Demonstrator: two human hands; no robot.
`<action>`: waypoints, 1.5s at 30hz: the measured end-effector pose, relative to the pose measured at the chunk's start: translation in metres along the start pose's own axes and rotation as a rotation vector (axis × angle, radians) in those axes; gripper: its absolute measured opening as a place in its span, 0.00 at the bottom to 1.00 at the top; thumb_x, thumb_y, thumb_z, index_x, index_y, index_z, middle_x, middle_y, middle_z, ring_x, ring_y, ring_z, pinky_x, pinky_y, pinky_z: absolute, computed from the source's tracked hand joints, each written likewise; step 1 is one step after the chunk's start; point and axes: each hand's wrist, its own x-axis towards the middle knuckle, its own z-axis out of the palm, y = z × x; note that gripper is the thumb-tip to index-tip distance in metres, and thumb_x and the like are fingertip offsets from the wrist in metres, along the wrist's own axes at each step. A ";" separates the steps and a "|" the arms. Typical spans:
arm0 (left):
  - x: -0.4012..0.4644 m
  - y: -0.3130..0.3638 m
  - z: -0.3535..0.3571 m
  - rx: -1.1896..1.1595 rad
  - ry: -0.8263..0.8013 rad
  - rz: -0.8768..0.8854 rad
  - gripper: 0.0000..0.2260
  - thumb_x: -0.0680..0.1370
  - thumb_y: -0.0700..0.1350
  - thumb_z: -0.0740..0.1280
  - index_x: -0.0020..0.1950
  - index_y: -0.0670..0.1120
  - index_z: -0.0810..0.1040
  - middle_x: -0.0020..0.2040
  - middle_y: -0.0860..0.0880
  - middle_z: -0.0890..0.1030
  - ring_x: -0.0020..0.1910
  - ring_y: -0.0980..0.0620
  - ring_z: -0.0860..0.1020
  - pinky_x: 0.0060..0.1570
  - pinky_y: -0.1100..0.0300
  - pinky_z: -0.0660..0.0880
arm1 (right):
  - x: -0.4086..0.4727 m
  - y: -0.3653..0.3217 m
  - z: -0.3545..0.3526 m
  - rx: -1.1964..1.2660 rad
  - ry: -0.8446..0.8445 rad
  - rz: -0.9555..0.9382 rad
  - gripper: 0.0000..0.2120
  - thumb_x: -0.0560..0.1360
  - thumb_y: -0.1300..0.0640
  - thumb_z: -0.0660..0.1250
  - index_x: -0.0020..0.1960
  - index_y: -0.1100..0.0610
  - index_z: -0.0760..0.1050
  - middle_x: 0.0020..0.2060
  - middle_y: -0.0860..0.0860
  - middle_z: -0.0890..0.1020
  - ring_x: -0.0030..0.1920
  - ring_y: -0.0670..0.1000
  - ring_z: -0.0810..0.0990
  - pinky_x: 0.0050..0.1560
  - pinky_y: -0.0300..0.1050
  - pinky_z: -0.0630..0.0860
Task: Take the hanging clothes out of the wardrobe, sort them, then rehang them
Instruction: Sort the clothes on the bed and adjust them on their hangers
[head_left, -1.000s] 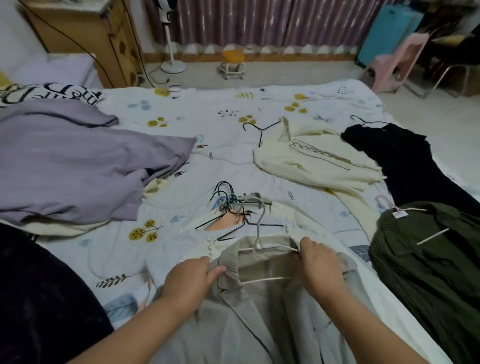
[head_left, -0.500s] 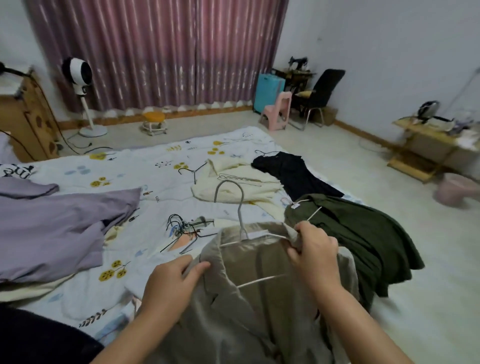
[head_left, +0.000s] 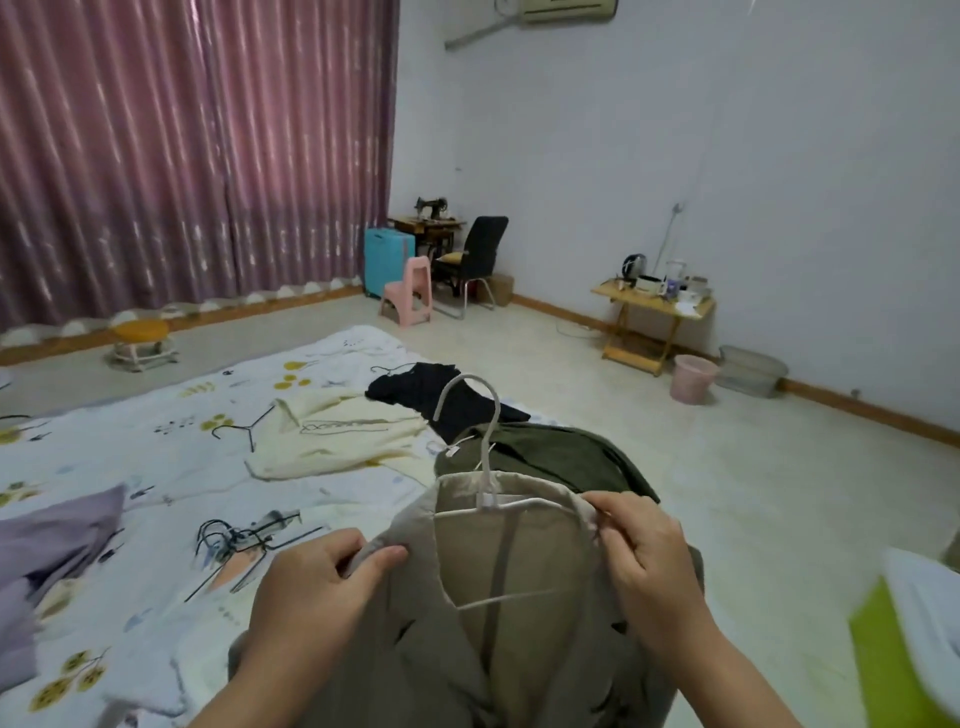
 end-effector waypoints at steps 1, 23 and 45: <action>-0.003 0.009 0.002 -0.010 -0.004 0.004 0.18 0.69 0.48 0.74 0.27 0.47 0.66 0.21 0.52 0.65 0.26 0.51 0.65 0.31 0.56 0.59 | -0.003 0.003 -0.010 -0.004 0.004 -0.005 0.18 0.69 0.49 0.52 0.48 0.45 0.79 0.40 0.40 0.80 0.43 0.47 0.77 0.45 0.56 0.73; -0.032 0.173 0.196 -0.145 -0.118 -0.080 0.17 0.64 0.43 0.78 0.22 0.45 0.72 0.19 0.50 0.68 0.23 0.55 0.66 0.32 0.59 0.62 | 0.002 0.178 -0.172 -0.214 0.381 -0.027 0.07 0.65 0.51 0.58 0.42 0.45 0.69 0.32 0.40 0.74 0.39 0.42 0.68 0.42 0.34 0.63; 0.156 0.194 0.364 -0.156 -0.311 0.105 0.13 0.67 0.47 0.76 0.29 0.47 0.74 0.21 0.53 0.70 0.27 0.59 0.69 0.27 0.66 0.61 | 0.176 0.331 -0.155 -0.362 0.478 0.150 0.06 0.61 0.64 0.64 0.37 0.57 0.77 0.34 0.53 0.79 0.36 0.59 0.77 0.40 0.45 0.63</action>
